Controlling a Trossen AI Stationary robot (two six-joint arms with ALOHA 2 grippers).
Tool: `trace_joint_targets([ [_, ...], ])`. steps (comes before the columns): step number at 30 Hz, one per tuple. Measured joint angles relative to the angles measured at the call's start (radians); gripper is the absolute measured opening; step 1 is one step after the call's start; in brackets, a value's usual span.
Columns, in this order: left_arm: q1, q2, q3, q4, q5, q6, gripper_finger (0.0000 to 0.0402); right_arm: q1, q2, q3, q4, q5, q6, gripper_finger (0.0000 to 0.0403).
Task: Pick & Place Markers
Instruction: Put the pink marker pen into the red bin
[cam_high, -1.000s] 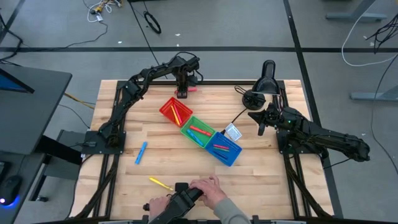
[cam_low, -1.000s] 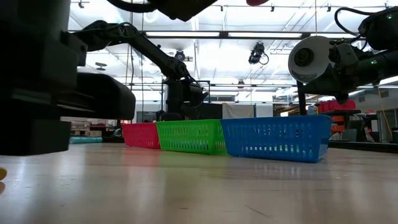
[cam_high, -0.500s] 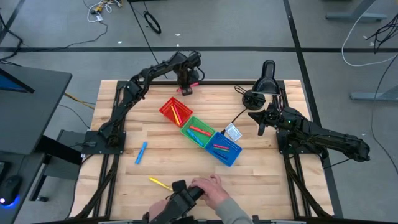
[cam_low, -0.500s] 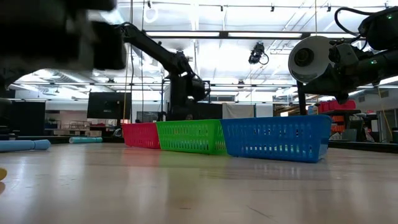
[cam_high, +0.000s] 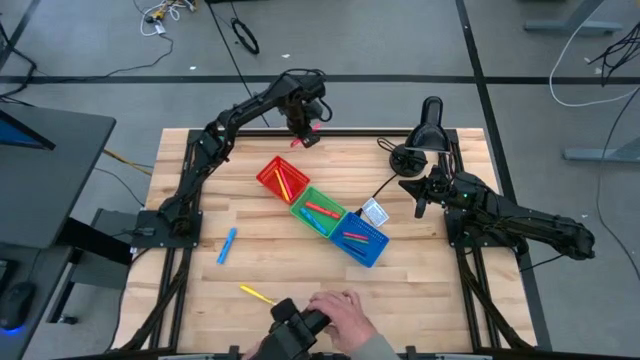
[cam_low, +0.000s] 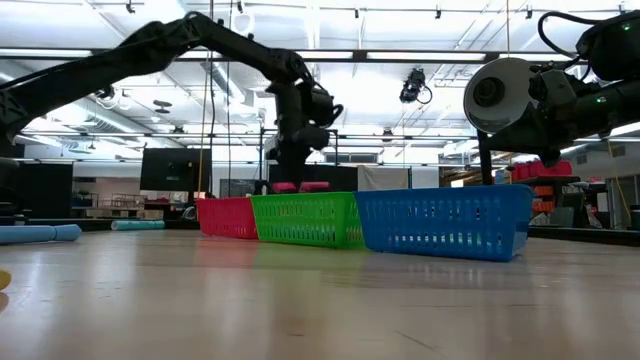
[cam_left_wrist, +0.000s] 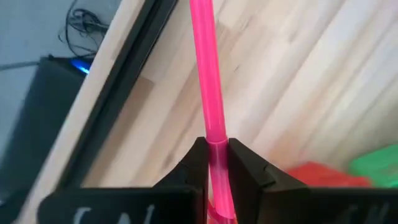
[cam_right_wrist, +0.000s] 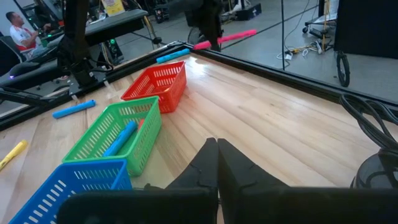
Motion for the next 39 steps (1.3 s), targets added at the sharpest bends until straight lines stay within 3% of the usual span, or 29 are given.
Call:
trace_joint_targets([
  [16,-0.061,-0.067,0.0,-0.168,0.021,-0.53,0.0039,0.0,0.0,0.0,0.0,0.0,0.0,0.0],
  [39,-0.156,-0.11,-0.032,-0.204,0.026,-0.991,0.0039,0.0,0.0,0.0,0.0,0.0,0.0,0.0],
])
